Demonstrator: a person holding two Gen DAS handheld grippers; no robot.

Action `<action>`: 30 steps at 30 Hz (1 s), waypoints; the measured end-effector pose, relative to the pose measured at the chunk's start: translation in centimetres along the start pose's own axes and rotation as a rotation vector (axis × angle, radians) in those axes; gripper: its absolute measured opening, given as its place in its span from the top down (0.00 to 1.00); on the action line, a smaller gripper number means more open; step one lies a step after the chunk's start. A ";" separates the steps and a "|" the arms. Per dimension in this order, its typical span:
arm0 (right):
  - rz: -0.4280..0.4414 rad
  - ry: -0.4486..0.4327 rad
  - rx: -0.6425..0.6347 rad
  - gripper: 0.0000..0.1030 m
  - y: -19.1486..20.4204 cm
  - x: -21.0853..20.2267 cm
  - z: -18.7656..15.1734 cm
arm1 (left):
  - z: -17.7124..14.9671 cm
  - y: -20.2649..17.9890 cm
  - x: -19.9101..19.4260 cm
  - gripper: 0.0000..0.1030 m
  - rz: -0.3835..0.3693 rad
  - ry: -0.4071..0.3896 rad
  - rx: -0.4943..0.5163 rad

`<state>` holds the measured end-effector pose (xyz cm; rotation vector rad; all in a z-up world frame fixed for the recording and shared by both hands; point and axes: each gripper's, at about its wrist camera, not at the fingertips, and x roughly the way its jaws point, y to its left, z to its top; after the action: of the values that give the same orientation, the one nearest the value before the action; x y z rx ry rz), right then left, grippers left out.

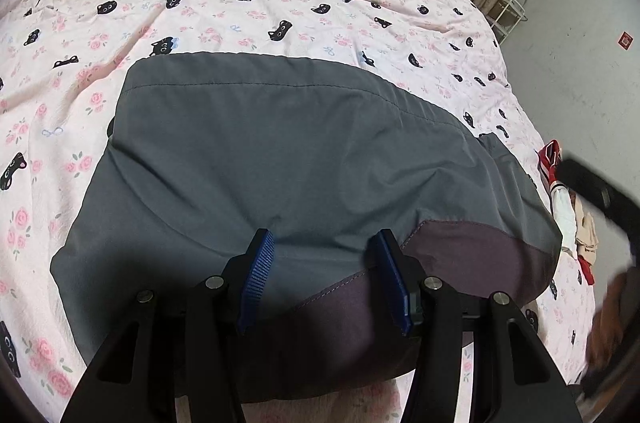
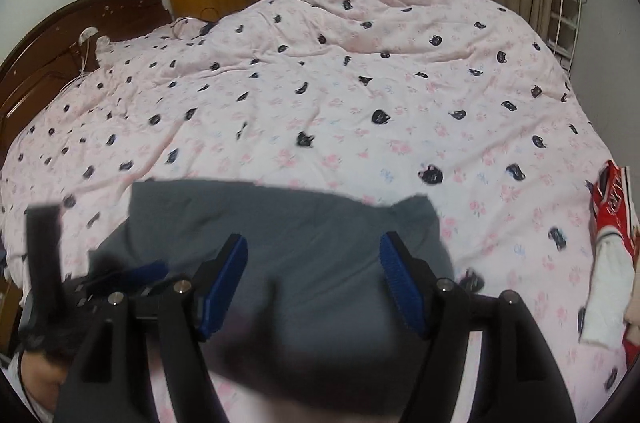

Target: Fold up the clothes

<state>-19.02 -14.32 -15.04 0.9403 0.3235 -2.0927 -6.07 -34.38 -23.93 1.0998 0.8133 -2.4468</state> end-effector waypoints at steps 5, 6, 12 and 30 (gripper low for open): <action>0.001 0.054 0.024 0.28 1.4 0.6 -3.3 | 0.1 0.0 0.1 0.53 0.000 0.000 -0.005; 0.001 0.072 0.031 0.28 1.4 1.2 -3.9 | 0.1 0.0 0.1 0.53 0.000 0.000 -0.004; 0.016 0.104 0.079 0.16 0.8 3.0 -5.5 | -0.1 -0.1 0.2 0.52 0.005 -0.008 0.010; 0.044 0.131 0.110 0.00 -0.3 6.6 -7.6 | -0.5 -1.2 -1.0 0.49 0.024 -0.016 0.041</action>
<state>-18.00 -14.01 -25.06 1.1426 0.2541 -2.0303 -5.75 -33.08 -22.97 1.0972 0.7439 -2.4599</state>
